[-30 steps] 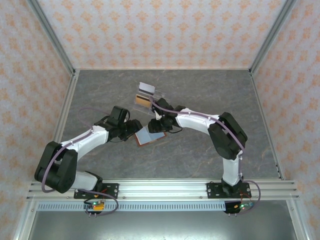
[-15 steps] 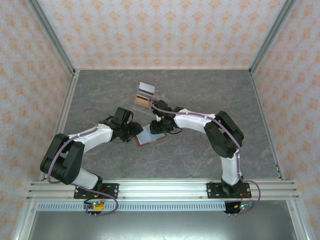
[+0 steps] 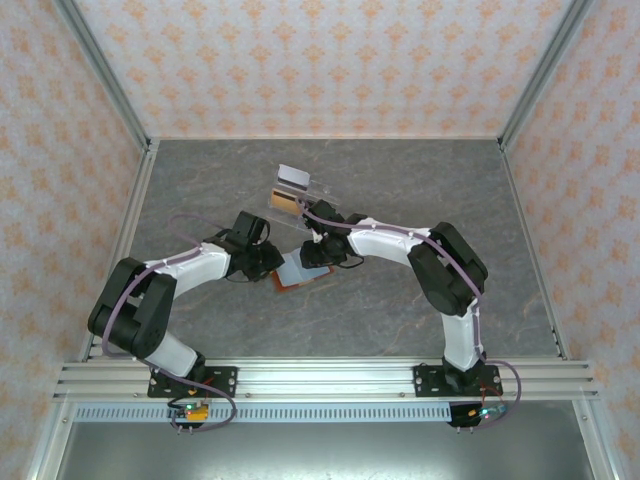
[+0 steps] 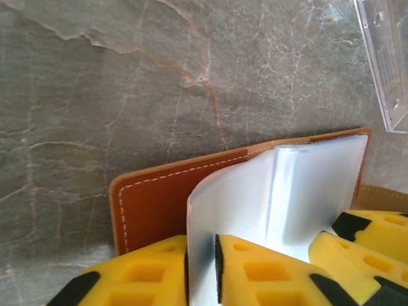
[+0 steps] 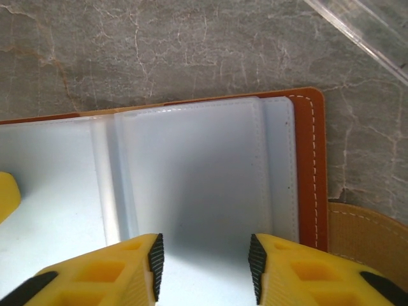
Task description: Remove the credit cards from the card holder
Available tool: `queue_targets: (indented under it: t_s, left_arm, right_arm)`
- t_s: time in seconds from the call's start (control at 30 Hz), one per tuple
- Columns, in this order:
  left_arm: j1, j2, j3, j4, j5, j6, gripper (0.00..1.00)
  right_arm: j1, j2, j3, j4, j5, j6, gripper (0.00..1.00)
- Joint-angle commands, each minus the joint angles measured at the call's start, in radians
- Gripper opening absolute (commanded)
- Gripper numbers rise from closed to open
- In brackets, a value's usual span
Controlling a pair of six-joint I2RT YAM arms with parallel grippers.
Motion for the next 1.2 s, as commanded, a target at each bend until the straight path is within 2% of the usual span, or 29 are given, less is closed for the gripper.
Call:
queue_targets:
  t_s: [0.0, 0.17, 0.4, 0.53, 0.63, 0.73, 0.9, 1.0, 1.17]
  left_arm:
    - [-0.018, 0.009, 0.023, 0.047, 0.028, 0.016, 0.12]
    - [-0.034, 0.015, 0.034, 0.09, 0.068, 0.028, 0.0]
    - [-0.04, 0.05, 0.056, 0.106, 0.095, 0.039, 0.0]
    - [-0.04, 0.06, 0.127, -0.012, 0.045, 0.13, 0.0]
    - [-0.038, 0.078, 0.197, -0.105, 0.018, 0.217, 0.01]
    - [-0.039, 0.102, 0.257, -0.168, 0.005, 0.248, 0.14]
    - [-0.033, 0.089, 0.311, -0.239, -0.043, 0.255, 0.46]
    - [-0.018, 0.043, 0.345, -0.289, -0.101, 0.268, 0.6]
    - [0.04, -0.076, 0.367, -0.363, -0.258, 0.294, 0.78]
  right_arm:
    - [0.0, 0.03, -0.007, -0.028, 0.028, -0.011, 0.37]
    - [0.0, 0.035, -0.008, -0.028, 0.021, -0.011, 0.34]
    - [0.0, 0.035, -0.009, -0.02, 0.0, -0.008, 0.34]
    - [0.0, -0.017, -0.026, -0.023, 0.013, 0.004, 0.35]
    - [0.0, -0.095, -0.06, -0.006, 0.031, 0.026, 0.41]
    - [-0.003, -0.187, -0.103, 0.031, 0.007, 0.026, 0.5]
    - [-0.033, -0.328, -0.145, 0.051, 0.06, 0.055, 0.58]
    - [-0.057, -0.422, -0.175, 0.053, 0.185, 0.062, 0.66]
    - [-0.103, -0.601, -0.227, 0.041, 0.502, 0.039, 0.84]
